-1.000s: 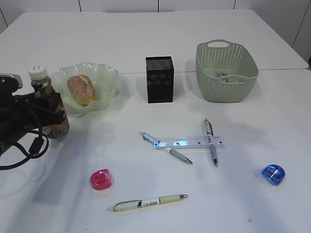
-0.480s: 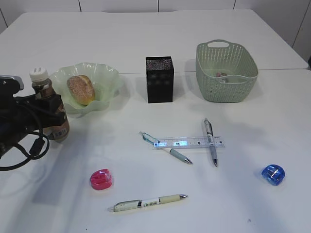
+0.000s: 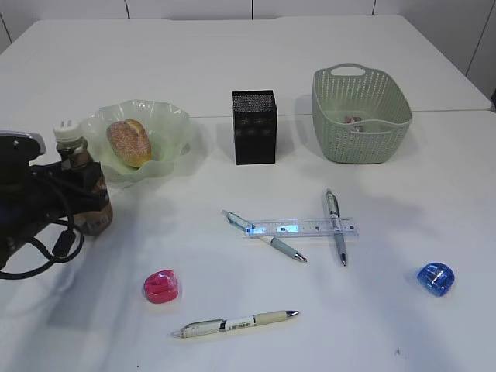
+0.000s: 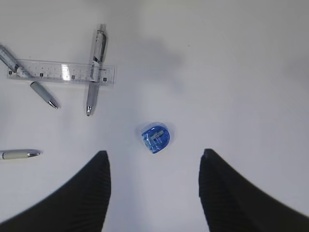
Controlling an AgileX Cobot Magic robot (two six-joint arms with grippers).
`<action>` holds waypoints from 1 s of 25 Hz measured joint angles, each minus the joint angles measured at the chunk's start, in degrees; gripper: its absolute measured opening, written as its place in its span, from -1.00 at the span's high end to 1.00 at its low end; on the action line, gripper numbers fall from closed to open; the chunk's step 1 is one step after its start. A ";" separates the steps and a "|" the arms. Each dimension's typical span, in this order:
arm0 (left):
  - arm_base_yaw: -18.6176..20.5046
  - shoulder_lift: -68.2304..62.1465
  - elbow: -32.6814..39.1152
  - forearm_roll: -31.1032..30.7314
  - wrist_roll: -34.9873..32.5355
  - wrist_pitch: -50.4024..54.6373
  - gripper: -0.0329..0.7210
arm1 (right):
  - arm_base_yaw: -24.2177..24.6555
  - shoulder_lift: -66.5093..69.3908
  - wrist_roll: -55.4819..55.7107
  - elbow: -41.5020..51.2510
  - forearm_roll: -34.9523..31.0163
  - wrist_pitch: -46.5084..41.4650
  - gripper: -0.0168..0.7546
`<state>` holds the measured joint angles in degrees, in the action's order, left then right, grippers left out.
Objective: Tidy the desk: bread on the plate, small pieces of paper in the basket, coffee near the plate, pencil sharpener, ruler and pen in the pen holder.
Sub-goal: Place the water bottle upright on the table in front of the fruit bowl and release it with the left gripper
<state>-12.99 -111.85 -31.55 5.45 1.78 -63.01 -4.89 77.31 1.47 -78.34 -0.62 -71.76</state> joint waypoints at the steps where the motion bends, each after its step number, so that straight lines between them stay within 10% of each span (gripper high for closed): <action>1: 0.00 -0.50 0.00 0.00 0.00 -0.34 0.17 | 0.00 0.00 0.00 0.00 0.00 0.00 -0.23; 25: 0.00 -1.18 -0.12 -4.02 1.95 -1.43 0.17 | 0.00 0.00 -0.09 0.00 0.62 0.00 -0.23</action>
<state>-12.99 -113.04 -31.67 1.43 3.73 -64.44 -4.89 77.31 1.39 -78.34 0.00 -71.76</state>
